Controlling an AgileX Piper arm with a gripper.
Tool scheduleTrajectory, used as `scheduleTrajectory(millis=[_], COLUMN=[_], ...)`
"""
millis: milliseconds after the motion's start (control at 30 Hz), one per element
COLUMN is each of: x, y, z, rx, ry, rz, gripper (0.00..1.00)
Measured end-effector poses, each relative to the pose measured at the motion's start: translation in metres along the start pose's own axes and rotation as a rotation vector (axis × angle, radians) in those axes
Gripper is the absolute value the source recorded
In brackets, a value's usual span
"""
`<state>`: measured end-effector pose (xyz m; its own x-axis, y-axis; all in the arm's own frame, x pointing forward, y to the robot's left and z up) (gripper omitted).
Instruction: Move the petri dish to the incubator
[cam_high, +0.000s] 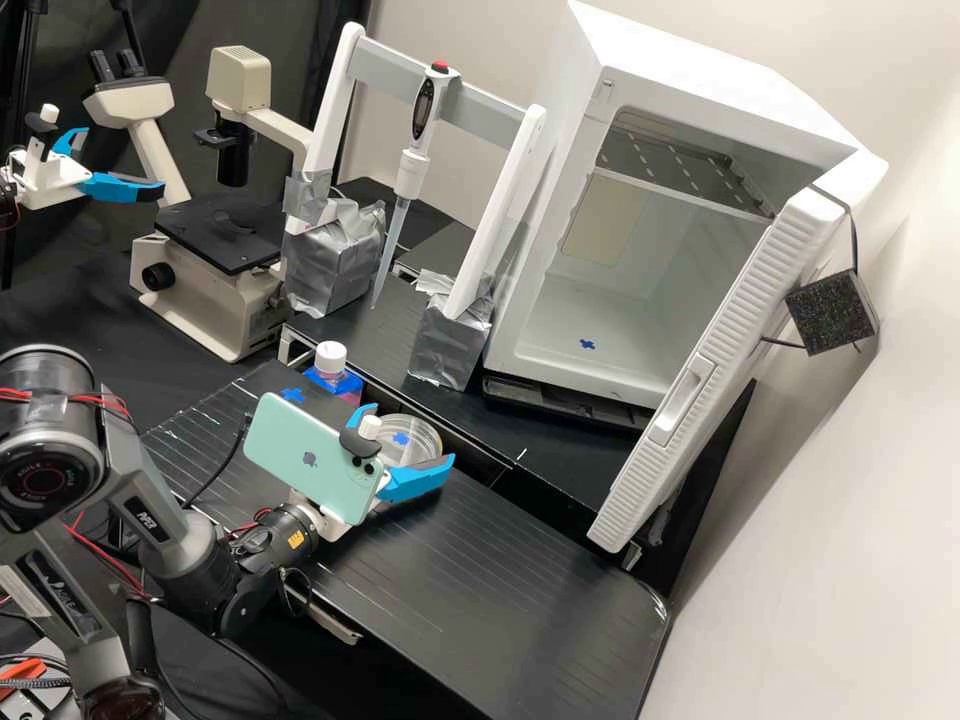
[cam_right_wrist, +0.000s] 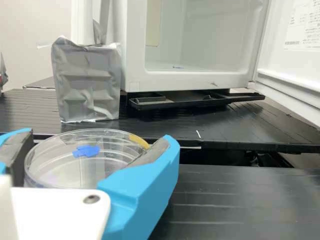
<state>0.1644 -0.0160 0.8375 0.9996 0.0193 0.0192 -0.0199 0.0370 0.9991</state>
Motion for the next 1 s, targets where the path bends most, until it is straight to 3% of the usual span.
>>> scheduleTrajectory(millis=[233, 633, 833, 1000], x=[-0.004, -0.013, -0.015, -0.013], y=[0.004, 0.011, 0.010, 0.005], z=[0.001, -0.005, -0.003, 0.003], rx=[0.014, 0.003, -0.021, -0.004], ry=[0.002, 0.029, 0.027, 0.012], rz=[0.002, 0.010, -0.017, -0.061], gripper=[1.00, 1.00, 1.00, 1.00])
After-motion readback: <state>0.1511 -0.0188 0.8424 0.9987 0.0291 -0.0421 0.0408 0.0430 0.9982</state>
